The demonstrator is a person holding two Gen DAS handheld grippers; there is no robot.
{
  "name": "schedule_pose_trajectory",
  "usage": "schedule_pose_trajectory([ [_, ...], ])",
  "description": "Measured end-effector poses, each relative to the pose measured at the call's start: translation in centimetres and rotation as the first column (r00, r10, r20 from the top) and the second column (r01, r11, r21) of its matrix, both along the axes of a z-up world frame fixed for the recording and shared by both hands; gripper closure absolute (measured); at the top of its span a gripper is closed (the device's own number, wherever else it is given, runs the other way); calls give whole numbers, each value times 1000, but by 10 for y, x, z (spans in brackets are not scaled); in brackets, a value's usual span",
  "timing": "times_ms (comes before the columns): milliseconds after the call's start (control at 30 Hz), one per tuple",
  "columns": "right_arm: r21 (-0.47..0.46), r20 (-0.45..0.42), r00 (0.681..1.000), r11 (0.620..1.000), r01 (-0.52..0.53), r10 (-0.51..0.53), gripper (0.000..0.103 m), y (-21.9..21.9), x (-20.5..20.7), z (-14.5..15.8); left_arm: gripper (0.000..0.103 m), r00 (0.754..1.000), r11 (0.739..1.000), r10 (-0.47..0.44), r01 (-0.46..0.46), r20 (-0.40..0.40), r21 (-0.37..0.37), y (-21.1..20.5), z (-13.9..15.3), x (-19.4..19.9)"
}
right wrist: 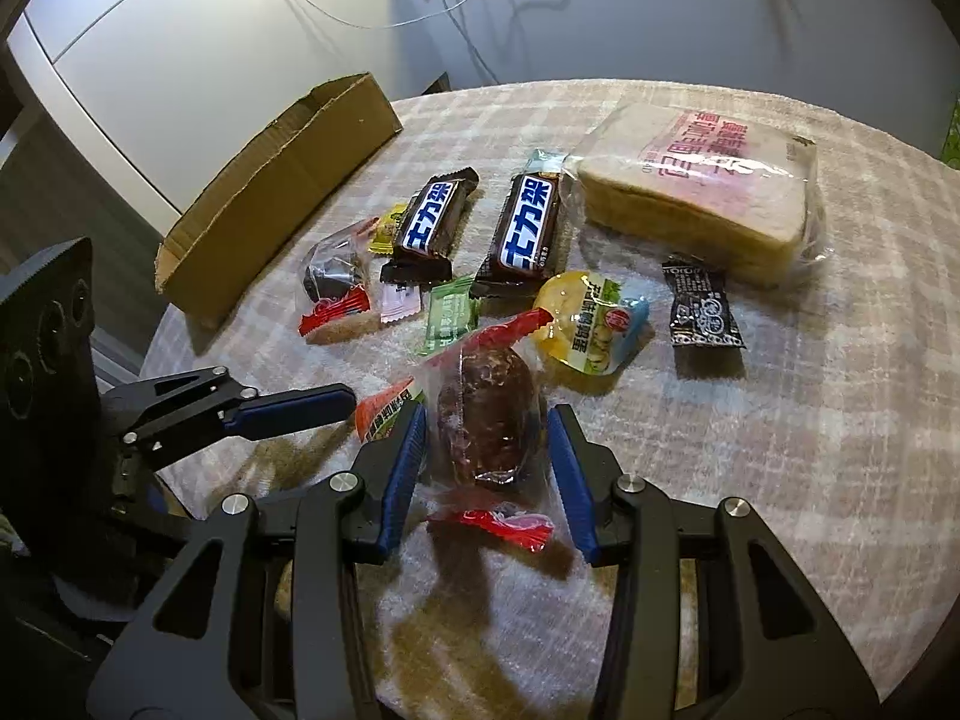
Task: Organize snacks
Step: 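Grasp the clear bag of brown snack with the right gripper while the left grasps the orange jelly cup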
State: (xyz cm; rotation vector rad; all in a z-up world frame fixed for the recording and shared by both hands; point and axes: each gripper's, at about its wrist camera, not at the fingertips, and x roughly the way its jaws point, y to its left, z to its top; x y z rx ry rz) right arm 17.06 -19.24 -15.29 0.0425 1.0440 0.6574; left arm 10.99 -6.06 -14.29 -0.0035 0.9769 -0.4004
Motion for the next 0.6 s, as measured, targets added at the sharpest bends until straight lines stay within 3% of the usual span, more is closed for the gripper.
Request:
schedule_pose_trajectory([
  [300,30,-35,999,1000,6,-5,66,-9,6,-2,60,999,999,-13,12,32,43,-9,-4,11],
  [400,41,-43,999,999,18,-16,66,-13,6,-3,66,999,999,-6,3,43,54,-11,-4,14],
  [600,34,-39,999,999,29,-28,66,-12,3,-1,69,998,999,14,-17,55,52,-11,-5,14],
])
